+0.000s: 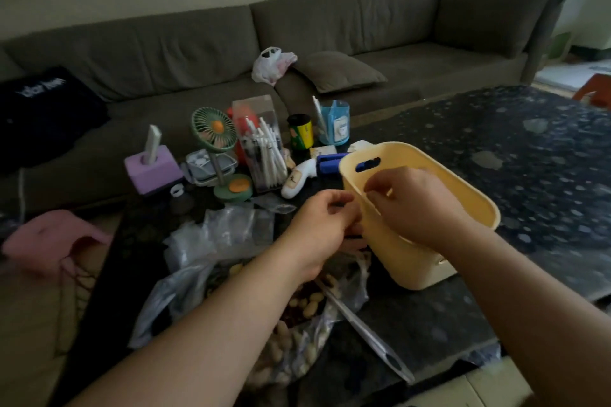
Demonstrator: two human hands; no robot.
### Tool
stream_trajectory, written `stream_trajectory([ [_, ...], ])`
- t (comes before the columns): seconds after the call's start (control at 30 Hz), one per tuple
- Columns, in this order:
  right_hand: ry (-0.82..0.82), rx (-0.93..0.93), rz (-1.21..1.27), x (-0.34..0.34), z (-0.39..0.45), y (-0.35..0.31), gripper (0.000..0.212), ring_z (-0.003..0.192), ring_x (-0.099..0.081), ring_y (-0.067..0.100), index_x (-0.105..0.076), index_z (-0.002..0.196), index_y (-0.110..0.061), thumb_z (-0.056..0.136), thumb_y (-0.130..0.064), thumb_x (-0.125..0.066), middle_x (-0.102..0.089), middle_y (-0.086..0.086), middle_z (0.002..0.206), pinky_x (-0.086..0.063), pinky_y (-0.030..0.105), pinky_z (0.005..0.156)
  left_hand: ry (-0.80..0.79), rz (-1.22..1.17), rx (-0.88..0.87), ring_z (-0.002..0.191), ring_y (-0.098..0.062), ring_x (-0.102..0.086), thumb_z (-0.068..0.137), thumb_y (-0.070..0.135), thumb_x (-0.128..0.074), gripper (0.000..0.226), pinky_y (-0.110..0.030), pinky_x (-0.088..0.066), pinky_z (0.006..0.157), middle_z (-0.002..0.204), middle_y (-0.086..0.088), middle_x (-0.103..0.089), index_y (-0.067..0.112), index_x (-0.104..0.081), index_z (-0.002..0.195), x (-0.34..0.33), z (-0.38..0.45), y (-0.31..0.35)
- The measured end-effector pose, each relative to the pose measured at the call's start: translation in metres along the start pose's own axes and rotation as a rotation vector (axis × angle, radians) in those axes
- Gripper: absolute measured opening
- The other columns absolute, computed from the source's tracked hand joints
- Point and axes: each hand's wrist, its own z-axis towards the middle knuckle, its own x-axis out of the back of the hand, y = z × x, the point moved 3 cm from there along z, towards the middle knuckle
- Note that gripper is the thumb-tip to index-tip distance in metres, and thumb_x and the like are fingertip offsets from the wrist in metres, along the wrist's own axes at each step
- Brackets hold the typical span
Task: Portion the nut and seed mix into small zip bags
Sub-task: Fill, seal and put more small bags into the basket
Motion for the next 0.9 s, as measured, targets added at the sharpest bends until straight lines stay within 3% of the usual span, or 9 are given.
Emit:
stream_trajectory([
  [0.07, 0.184, 0.136, 0.011, 0.007, -0.004, -0.021, 0.018, 0.083, -0.060, 0.003, -0.074, 0.113, -0.032, 0.101, -0.029, -0.061, -0.070, -0.012, 0.100, -0.053, 0.021, 0.072, 0.033, 0.195, -0.101, 0.089, -0.015, -0.071, 0.107, 0.022, -0.061, 0.011, -0.036, -0.065, 0.076, 0.104, -0.002, -0.072, 0.028, -0.069, 0.112, 0.036, -0.013, 0.012],
  [0.13, 0.245, 0.255, 0.087, 0.006, -0.008, -0.045, 0.015, 0.077, -0.055, 0.001, -0.075, 0.109, -0.029, 0.100, -0.026, -0.064, -0.066, -0.015, 0.094, -0.042, 0.010, 0.068, 0.131, 0.531, -0.195, 0.091, -0.009, -0.071, 0.105, 0.026, -0.065, 0.013, -0.032, -0.062, 0.077, 0.102, 0.009, -0.073, 0.035, -0.072, 0.109, 0.088, -0.026, 0.025],
  [0.23, 0.120, 0.367, 0.114, -0.021, -0.013, -0.073, 0.015, 0.081, -0.056, 0.002, -0.077, 0.107, -0.028, 0.098, -0.025, -0.066, -0.068, -0.014, 0.093, -0.043, 0.010, 0.072, 0.303, 0.988, -0.178, 0.095, -0.002, -0.067, 0.100, 0.025, -0.071, 0.013, -0.025, -0.052, 0.081, 0.100, 0.018, -0.072, 0.037, -0.074, 0.105, 0.170, -0.039, 0.028],
  [0.3, 0.018, 0.406, 0.102, -0.046, -0.016, -0.086, 0.017, 0.086, -0.059, 0.002, -0.077, 0.108, -0.029, 0.097, -0.026, -0.065, -0.069, -0.014, 0.098, -0.050, 0.016, 0.078, 0.379, 1.115, -0.071, 0.090, -0.004, -0.067, 0.095, 0.023, -0.075, 0.016, -0.017, -0.045, 0.072, 0.092, 0.016, -0.071, 0.038, -0.070, 0.092, 0.218, -0.041, 0.010],
  [0.4, -0.071, 0.457, 0.115, -0.073, -0.013, -0.107, 0.018, 0.090, -0.059, 0.002, -0.076, 0.110, -0.028, 0.098, -0.023, -0.063, -0.067, -0.014, 0.100, -0.053, 0.023, 0.083, 0.411, 1.129, 0.060, 0.085, -0.012, -0.069, 0.087, 0.023, -0.082, 0.020, -0.015, -0.044, 0.066, 0.086, 0.008, -0.072, 0.035, -0.068, 0.080, 0.261, -0.036, -0.038],
  [0.47, -0.080, 0.472, 0.128, -0.085, -0.007, -0.117, 0.019, 0.093, -0.061, 0.004, -0.076, 0.112, -0.028, 0.099, -0.023, -0.062, -0.068, -0.013, 0.103, -0.054, 0.025, 0.085, 0.410, 1.102, 0.084, 0.085, -0.017, -0.067, 0.088, 0.019, -0.080, 0.022, -0.028, -0.052, 0.076, 0.094, 0.000, -0.071, 0.035, -0.069, 0.077, 0.270, -0.029, -0.067],
  [0.57, -0.096, 0.463, 0.123, -0.099, 0.000, -0.129, 0.019, 0.095, -0.062, 0.004, -0.075, 0.112, -0.030, 0.099, -0.025, -0.062, -0.068, -0.012, 0.104, -0.056, 0.028, 0.085, 0.424, 1.212, -0.041, 0.091, -0.023, -0.064, 0.091, 0.011, -0.071, 0.033, -0.040, -0.054, 0.088, 0.096, 0.000, -0.061, 0.034, -0.072, 0.067, 0.277, -0.020, -0.091],
  [0.7, -0.124, 0.484, 0.090, -0.110, 0.000, -0.140, 0.019, 0.098, -0.061, 0.004, -0.075, 0.112, -0.030, 0.099, -0.024, -0.063, -0.068, -0.014, 0.104, -0.054, 0.025, 0.087, 0.418, 1.147, -0.148, 0.089, -0.019, -0.064, 0.086, 0.019, -0.083, 0.015, -0.035, -0.054, 0.083, 0.095, 0.005, -0.056, 0.033, -0.078, 0.085, 0.272, -0.026, -0.089],
  [0.9, -0.103, 0.365, 0.287, -0.110, -0.009, -0.153, 0.015, 0.088, -0.065, -0.003, -0.075, 0.110, -0.033, 0.099, -0.028, -0.067, -0.069, -0.022, 0.094, -0.057, 0.018, 0.082, 0.696, 0.864, -0.284, 0.074, -0.005, -0.063, 0.094, 0.030, -0.070, 0.011, -0.029, -0.053, 0.069, 0.080, 0.009, -0.069, 0.025, -0.075, 0.085, 0.262, -0.068, -0.035],
])
